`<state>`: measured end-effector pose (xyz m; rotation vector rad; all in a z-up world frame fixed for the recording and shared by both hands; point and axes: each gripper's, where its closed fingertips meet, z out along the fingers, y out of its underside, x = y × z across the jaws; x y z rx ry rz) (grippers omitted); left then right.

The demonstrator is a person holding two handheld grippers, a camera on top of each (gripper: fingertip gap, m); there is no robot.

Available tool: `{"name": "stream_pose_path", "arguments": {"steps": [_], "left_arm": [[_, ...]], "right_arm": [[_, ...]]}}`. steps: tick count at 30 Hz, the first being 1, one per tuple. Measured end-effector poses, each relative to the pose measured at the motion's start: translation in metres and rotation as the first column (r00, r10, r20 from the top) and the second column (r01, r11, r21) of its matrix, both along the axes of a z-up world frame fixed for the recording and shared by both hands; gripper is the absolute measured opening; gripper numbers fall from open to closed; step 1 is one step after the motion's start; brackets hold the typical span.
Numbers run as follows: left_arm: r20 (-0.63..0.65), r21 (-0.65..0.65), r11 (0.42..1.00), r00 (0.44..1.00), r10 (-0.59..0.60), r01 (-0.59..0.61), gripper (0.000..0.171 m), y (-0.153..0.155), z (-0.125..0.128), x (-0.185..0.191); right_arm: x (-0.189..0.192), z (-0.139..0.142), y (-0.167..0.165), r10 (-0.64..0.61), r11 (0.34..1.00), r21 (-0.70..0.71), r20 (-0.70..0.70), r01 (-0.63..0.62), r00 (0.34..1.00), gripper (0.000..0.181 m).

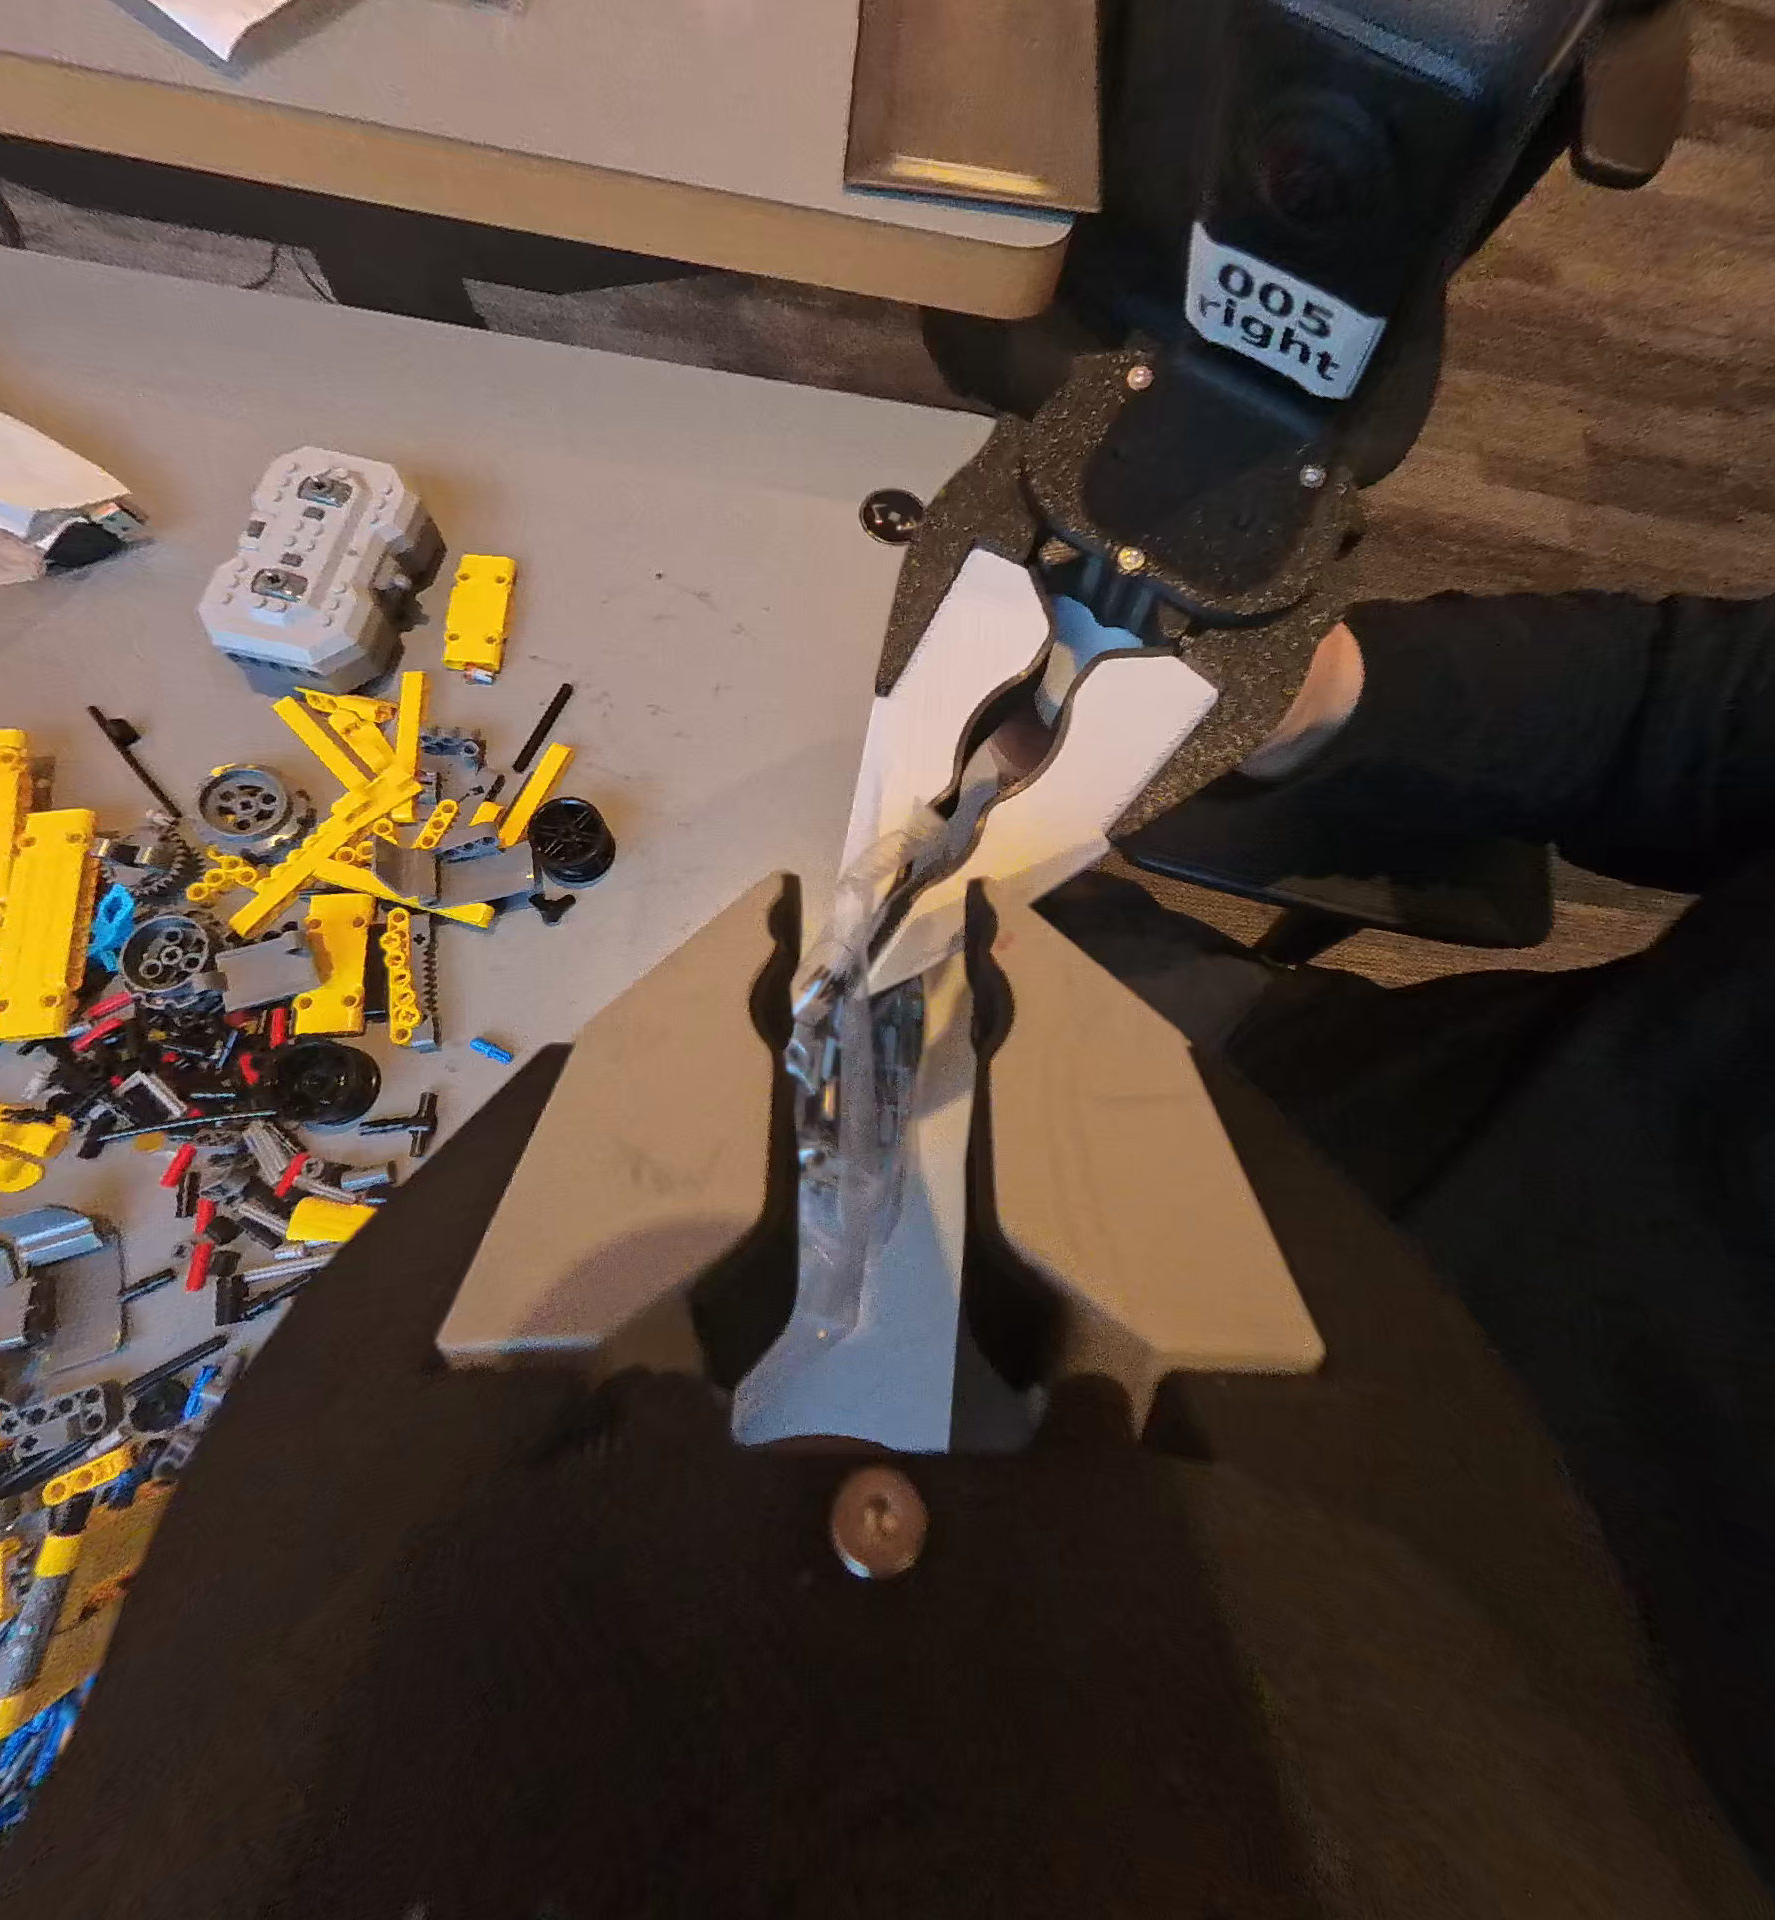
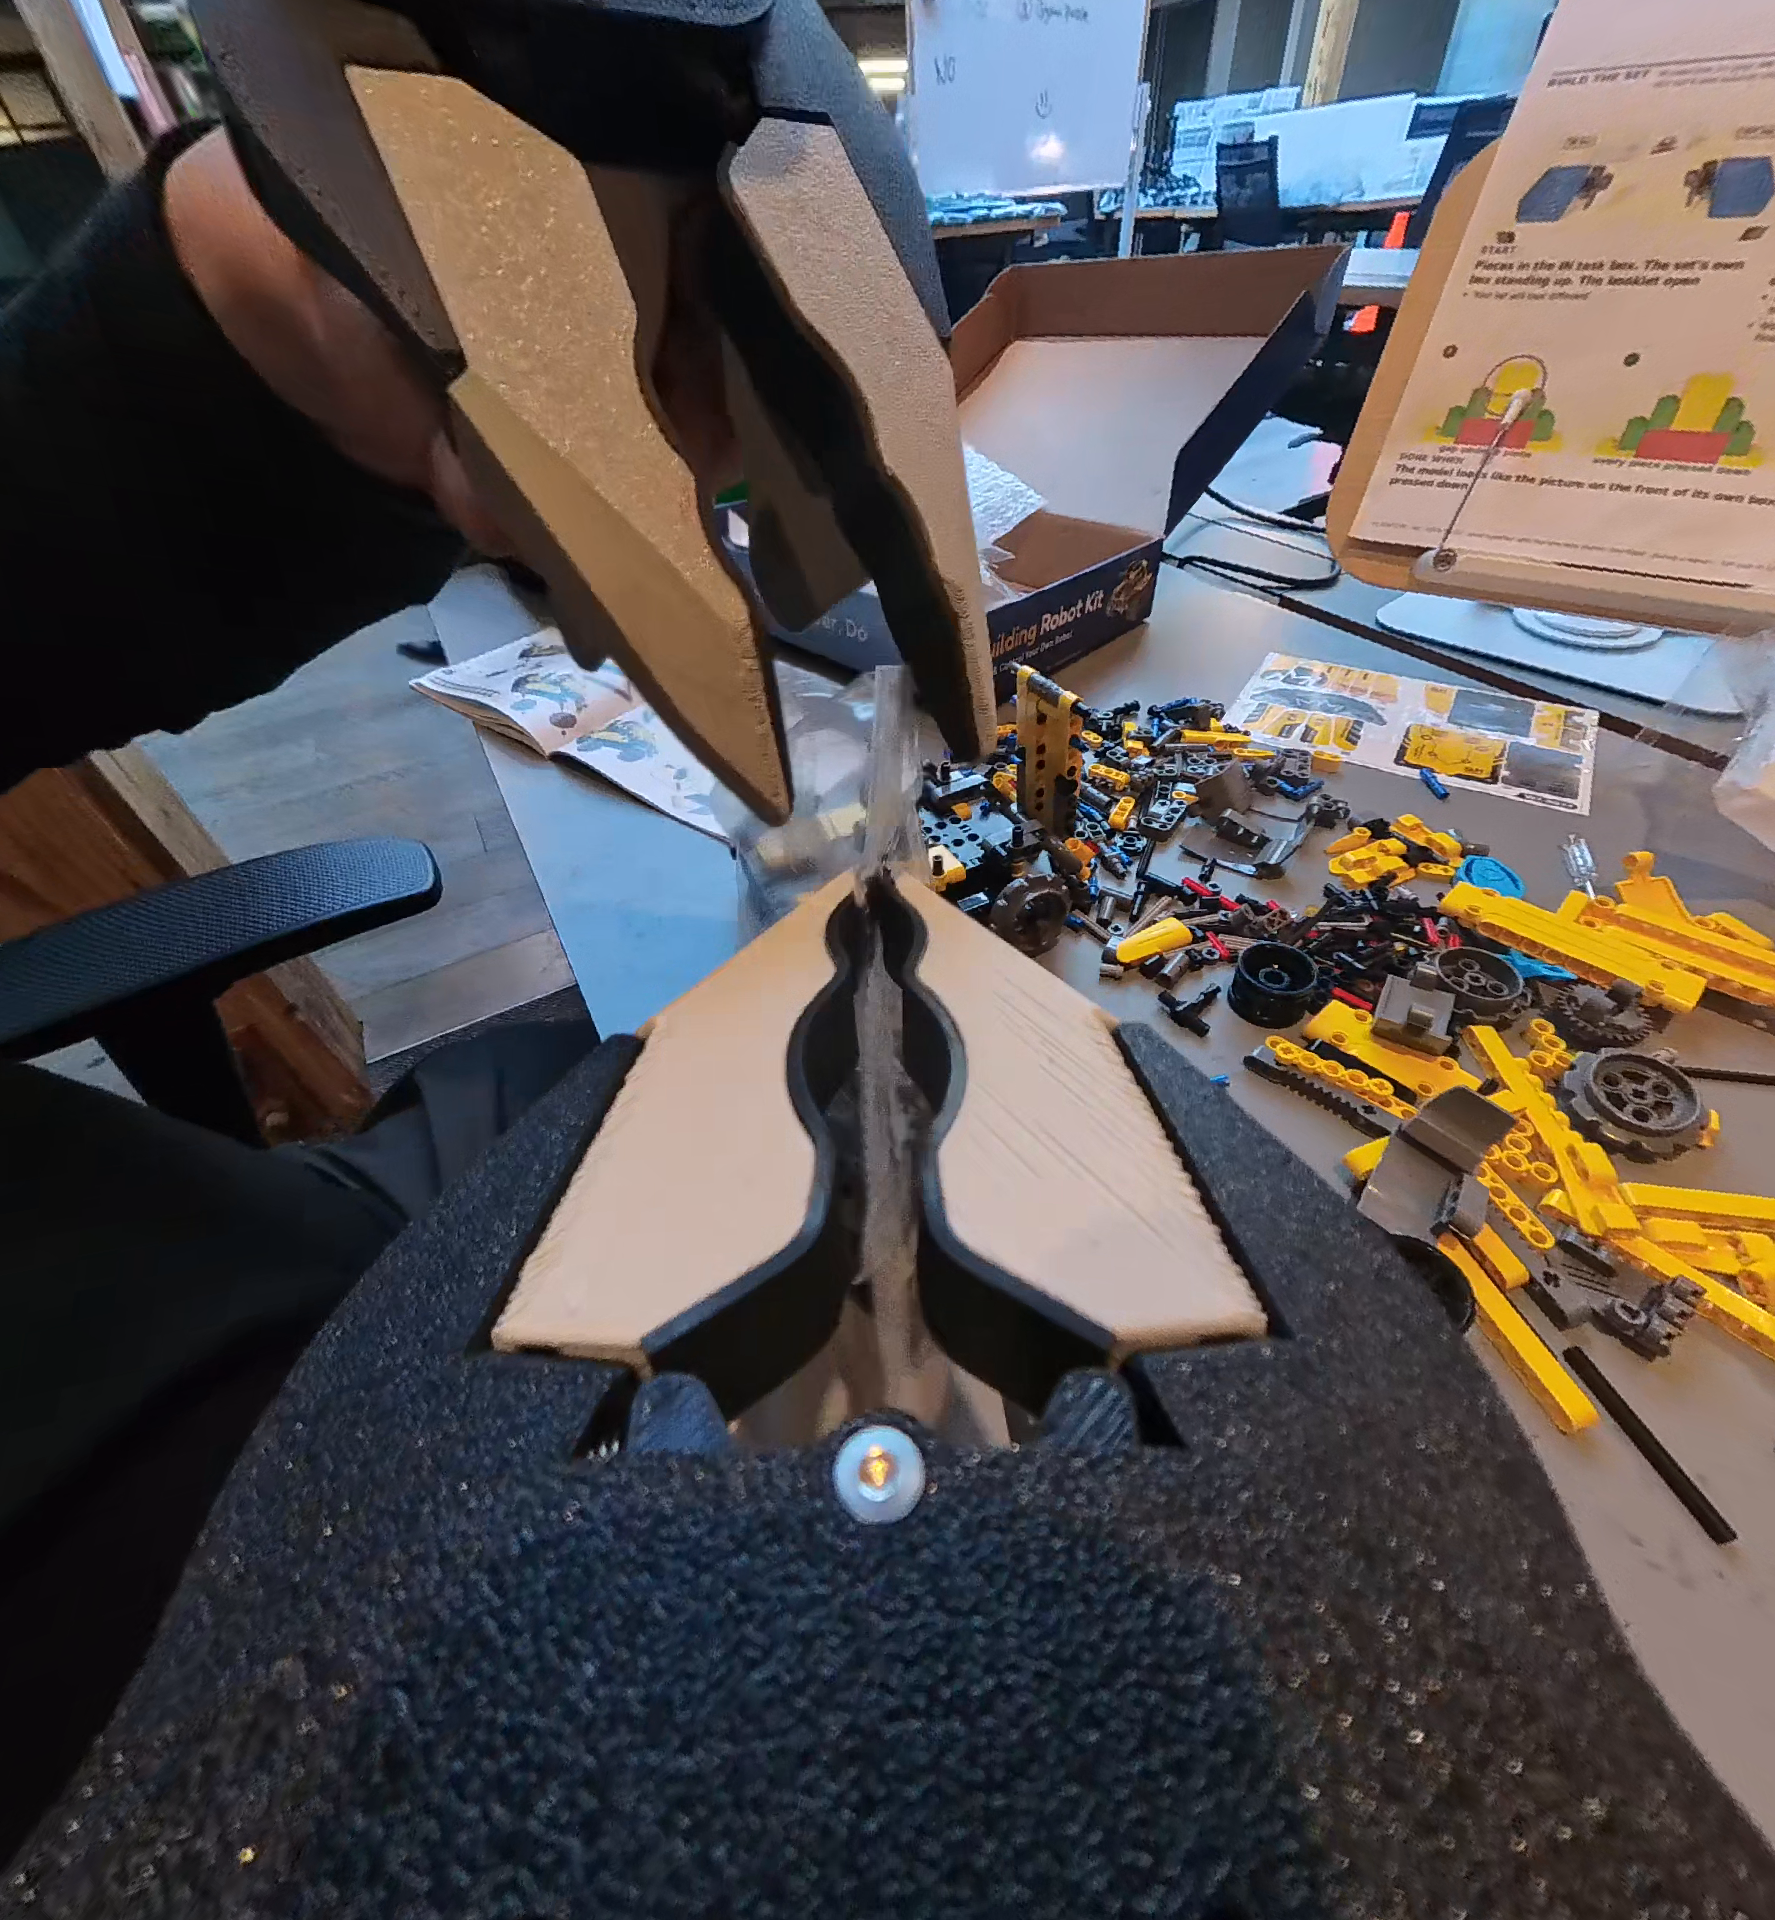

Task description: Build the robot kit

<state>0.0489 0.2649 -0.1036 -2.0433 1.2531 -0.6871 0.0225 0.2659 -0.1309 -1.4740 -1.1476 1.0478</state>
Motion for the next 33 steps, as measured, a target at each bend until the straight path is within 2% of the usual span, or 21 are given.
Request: {"name": "stream_pose_path", "arguments": {"steps": [2, 3, 7, 12, 15, 17, 21, 25, 27, 30, 33], "left_arm": [[-0.017, 0.001, 1.0, 1.0, -0.006, 0.006, 0.016, 0.001, -0.002, -0.004], [-0.017, 0.004, 1.0, 1.0, -0.004, 0.004, 0.001, 0.002, -0.003, -0.006], [0.03, 0.022, 0.999, 0.999, 0.033, -0.034, 0.0, 0.01, -0.001, -0.007], [0.19, -0.016, 0.989, 0.971, 0.145, -0.145, 0.0, 0.025, 0.002, -0.011], [0.153, 0.064, 0.955, 0.949, 0.277, -0.289, 0.0, 0.05, -0.006, -0.046], [0.176, 0.017, 0.95, 0.936, 0.306, -0.313, 0.0, 0.052, -0.011, -0.061], [0.151, 0.005, 0.943, 0.932, 0.328, -0.333, 0.0, 0.053, -0.024, -0.078], [0.11, 0.085, 0.921, 0.923, 0.37, -0.38, 0.0, 0.061, -0.021, -0.094], [0.156, 0.055, 0.924, 0.917, 0.366, -0.378, 0.0, 0.06, -0.014, -0.098], [0.122, 0.092, 0.917, 0.918, 0.377, -0.389, 0.0, 0.064, -0.017, -0.104], [0.152, 0.079, 0.914, 0.911, 0.383, -0.397, 0.0, 0.066, -0.016, -0.106]], "right_arm": [[0.0, 0.001, -0.001, 0.002, 1.0, 0.001, -0.009, -0.002, 1.0, 0.0], [0.0, 0.0, 0.0, 0.003, 1.0, -0.001, -0.01, -0.003, 1.0, 0.0], [0.0, 0.001, 0.003, -0.025, 0.999, 0.025, -0.019, 0.026, 1.0, 0.0], [-0.002, 0.007, 0.005, -0.173, 0.962, 0.212, -0.008, 0.171, 0.985, 0.0], [-0.006, 0.008, -0.003, -0.225, 0.929, 0.302, -0.003, 0.215, 0.974, 0.0], [-0.008, 0.003, -0.006, -0.233, 0.929, 0.298, 0.012, 0.219, 0.972, 0.0], [-0.01, 0.0, -0.006, -0.238, 0.935, 0.271, 0.002, 0.228, 0.971, 0.0], [-0.006, 0.0, -0.006, -0.26, 0.93, 0.265, -0.011, 0.253, 0.966, 0.0], [-0.003, -0.001, -0.005, -0.257, 0.935, 0.245, -0.024, 0.255, 0.966, 0.0], [-0.005, -0.002, -0.005, -0.252, 0.939, 0.236, -0.031, 0.252, 0.967, 0.0], [-0.006, -0.002, -0.005, -0.261, 0.933, 0.247, -0.032, 0.261, 0.965, 0.0]]}}
